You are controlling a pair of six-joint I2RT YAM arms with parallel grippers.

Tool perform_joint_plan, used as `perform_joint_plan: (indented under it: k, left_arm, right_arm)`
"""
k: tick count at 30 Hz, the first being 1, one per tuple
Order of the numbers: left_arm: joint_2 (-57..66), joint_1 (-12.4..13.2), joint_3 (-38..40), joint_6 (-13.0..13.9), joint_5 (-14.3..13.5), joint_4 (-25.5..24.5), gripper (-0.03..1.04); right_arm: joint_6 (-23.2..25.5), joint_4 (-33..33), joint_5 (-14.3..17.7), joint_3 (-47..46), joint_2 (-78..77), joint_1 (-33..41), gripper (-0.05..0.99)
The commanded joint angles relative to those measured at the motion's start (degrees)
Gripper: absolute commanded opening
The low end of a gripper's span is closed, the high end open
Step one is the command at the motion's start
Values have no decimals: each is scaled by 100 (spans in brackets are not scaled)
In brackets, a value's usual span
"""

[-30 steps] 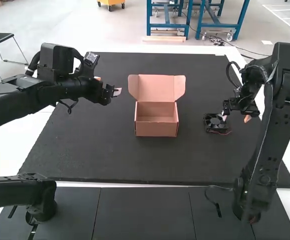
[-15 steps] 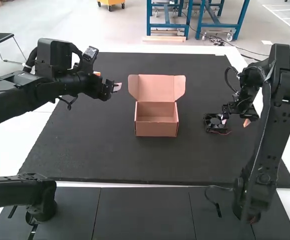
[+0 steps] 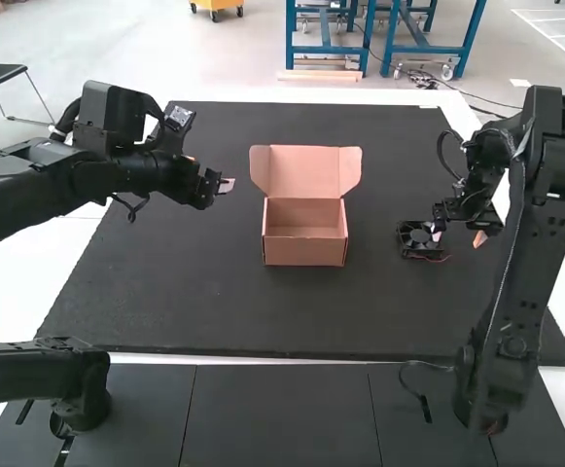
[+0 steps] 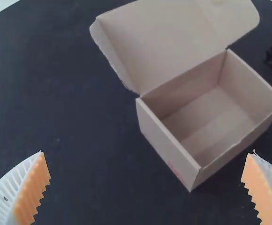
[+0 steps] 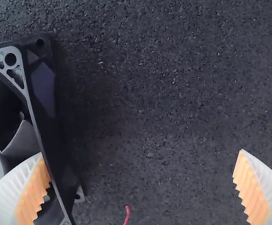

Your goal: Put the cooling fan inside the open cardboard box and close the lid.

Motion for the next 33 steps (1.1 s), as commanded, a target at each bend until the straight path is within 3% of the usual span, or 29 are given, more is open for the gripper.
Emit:
perform_joint_plan:
  k: [1, 12, 20, 28, 33]
  left_arm:
    - [0, 49, 169, 111, -32, -59, 97]
    - [0, 49, 222, 242, -23, -490, 97]
    - [0, 49, 284, 269, -23, -472, 97]
    - [-17, 49, 293, 260, -23, -481, 97]
    - [-17, 49, 293, 269, -23, -464, 97]
  right_arm:
    - [11, -89, -91, 137, 196, 56, 84]
    - [72, -476, -249, 401, 337, 56, 79]
    - [248, -546, -627, 418, 372, 56, 55]
    - [222, -599, -776, 409, 372, 56, 38]
    - [169, -608, -970, 392, 372, 83, 9]
